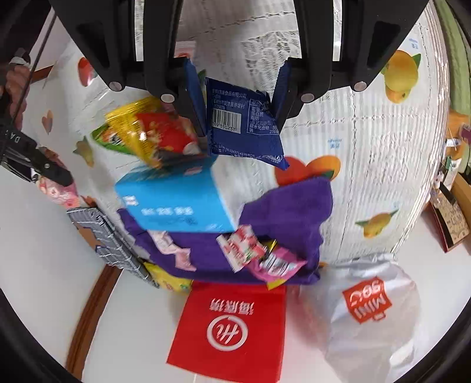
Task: Organize snacks
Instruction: 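Carry the panda bag and blue packet over the purple towel with both tools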
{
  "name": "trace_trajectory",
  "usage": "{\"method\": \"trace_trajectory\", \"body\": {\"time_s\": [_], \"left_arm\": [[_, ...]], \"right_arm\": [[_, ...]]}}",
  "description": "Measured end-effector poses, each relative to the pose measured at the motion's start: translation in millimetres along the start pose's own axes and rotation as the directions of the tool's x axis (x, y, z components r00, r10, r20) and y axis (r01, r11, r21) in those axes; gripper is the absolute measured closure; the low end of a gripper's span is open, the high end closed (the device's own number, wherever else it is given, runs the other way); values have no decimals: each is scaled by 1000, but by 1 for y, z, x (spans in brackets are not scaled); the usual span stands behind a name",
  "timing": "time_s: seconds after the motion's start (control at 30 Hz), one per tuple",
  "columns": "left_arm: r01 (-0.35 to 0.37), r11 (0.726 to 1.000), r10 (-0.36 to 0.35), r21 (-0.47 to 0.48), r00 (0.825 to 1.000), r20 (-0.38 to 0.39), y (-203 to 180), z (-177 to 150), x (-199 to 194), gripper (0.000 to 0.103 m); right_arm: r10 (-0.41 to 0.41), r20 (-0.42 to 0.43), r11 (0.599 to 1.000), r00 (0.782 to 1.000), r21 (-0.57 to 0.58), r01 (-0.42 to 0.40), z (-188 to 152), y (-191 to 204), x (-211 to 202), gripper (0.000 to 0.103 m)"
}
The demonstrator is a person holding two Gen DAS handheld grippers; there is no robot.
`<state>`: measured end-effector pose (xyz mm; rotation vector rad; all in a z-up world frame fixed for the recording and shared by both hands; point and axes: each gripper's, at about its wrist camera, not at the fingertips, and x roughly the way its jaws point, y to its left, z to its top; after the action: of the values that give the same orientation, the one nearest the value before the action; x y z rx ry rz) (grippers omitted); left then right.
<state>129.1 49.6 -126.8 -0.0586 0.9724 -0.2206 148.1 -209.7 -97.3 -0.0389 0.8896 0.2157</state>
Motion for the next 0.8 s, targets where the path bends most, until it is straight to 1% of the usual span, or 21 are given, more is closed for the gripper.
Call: {"method": "trace_trajectory", "body": {"time_s": [0.2, 0.3, 0.43, 0.63, 0.8], "left_arm": [[19, 1000, -18, -15, 1000, 23, -14, 19, -13, 63], [18, 999, -17, -29, 999, 32, -16, 30, -16, 63], [36, 999, -35, -39, 998, 43, -17, 45, -21, 63], [21, 999, -19, -25, 997, 80, -18, 69, -29, 63], [14, 1000, -12, -20, 995, 98, -19, 87, -29, 63]], "right_arm": [[22, 11, 1000, 1000, -15, -22, 17, 8, 0, 52], [28, 17, 999, 999, -16, -28, 27, 9, 0, 52], [27, 32, 1000, 999, -10, -27, 42, 7, -1, 52], [19, 61, 1000, 998, 9, -20, 60, 1, -2, 52], [27, 64, 999, 998, 35, -29, 75, -5, 8, 52]]}}
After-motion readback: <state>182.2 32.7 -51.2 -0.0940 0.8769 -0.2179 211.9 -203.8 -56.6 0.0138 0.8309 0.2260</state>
